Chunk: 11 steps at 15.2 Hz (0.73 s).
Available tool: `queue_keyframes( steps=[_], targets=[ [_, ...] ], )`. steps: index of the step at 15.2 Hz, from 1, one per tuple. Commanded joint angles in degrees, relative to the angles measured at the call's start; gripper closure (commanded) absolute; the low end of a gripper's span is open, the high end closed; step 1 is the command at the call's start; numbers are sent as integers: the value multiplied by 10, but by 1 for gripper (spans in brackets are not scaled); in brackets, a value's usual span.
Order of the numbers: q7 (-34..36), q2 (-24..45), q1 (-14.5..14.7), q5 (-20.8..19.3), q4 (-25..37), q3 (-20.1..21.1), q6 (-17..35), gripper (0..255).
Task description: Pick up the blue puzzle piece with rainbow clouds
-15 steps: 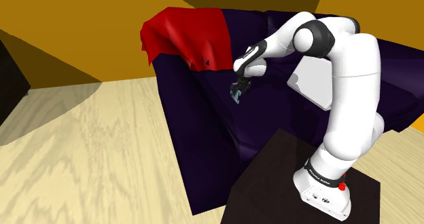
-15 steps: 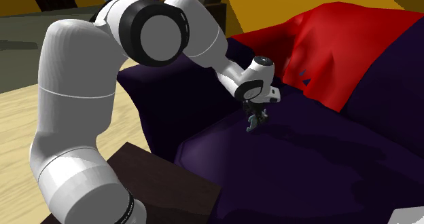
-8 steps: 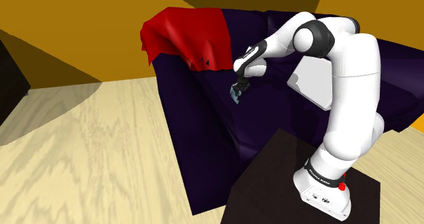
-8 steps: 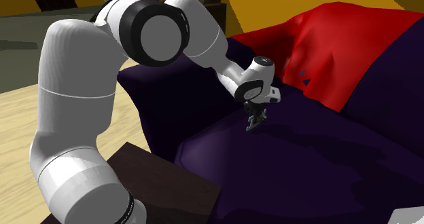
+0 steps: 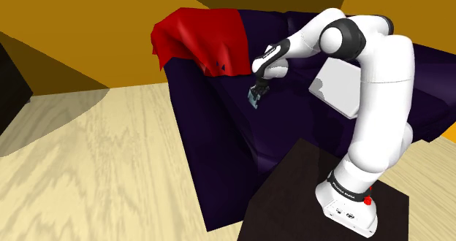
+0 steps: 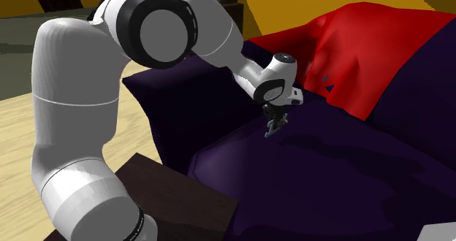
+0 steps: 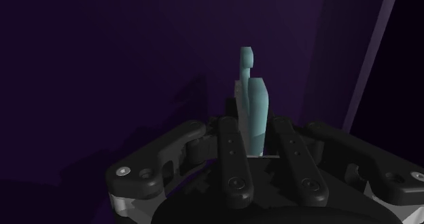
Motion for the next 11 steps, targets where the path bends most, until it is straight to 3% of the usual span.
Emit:
queue_keyframes(
  steps=[1, 11],
  targets=[
    [4, -13, 2, -6, -1, -4, -12, 255],
    [21, -54, 11, -27, 8, -16, -60, 255]
  ],
)
